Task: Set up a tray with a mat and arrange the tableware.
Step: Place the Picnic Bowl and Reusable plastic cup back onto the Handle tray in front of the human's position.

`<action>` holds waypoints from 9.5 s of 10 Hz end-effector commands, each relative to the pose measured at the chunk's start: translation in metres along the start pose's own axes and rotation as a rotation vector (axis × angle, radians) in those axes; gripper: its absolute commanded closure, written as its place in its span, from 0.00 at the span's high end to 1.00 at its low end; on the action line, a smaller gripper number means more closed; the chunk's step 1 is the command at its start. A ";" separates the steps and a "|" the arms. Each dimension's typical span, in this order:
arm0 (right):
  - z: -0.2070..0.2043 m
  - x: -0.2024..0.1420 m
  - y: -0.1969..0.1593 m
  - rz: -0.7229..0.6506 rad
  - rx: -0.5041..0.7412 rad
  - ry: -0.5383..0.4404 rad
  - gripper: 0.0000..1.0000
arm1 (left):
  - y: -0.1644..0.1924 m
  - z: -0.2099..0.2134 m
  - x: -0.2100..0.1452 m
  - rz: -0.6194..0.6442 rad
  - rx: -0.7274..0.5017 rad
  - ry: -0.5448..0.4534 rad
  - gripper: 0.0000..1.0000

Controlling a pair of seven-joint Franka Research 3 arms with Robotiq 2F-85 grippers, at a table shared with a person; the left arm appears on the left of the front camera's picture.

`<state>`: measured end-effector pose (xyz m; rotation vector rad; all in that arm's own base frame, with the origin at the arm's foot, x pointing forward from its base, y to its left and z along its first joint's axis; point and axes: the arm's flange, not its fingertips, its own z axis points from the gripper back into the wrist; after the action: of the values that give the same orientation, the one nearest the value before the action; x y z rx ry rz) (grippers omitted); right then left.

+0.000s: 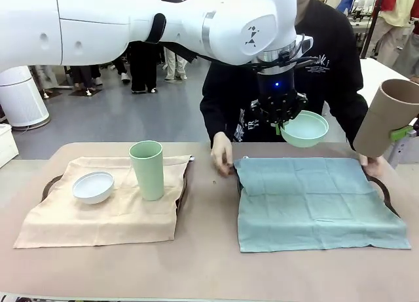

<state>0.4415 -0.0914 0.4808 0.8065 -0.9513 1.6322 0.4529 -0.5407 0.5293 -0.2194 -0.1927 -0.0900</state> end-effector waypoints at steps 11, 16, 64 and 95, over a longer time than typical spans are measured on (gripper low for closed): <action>0.000 0.002 -0.003 0.008 -0.009 -0.002 0.25 | -0.001 0.004 0.004 -0.017 -0.017 0.015 0.00; -0.048 -0.079 -0.020 -0.004 0.168 -0.079 0.85 | 0.020 -0.088 0.004 0.013 -0.006 0.178 0.04; -0.006 0.139 0.019 -1.057 -0.238 0.818 1.00 | 0.152 0.120 -0.069 -0.176 0.014 0.085 1.00; 0.216 -0.080 0.141 -1.708 -0.141 -0.672 1.00 | 0.783 0.169 -0.180 0.773 -0.871 -0.094 1.00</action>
<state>0.3328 -0.3380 0.4824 1.4799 -0.4079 -0.2044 0.3337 0.2687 0.4900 -1.1690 -0.1400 0.6107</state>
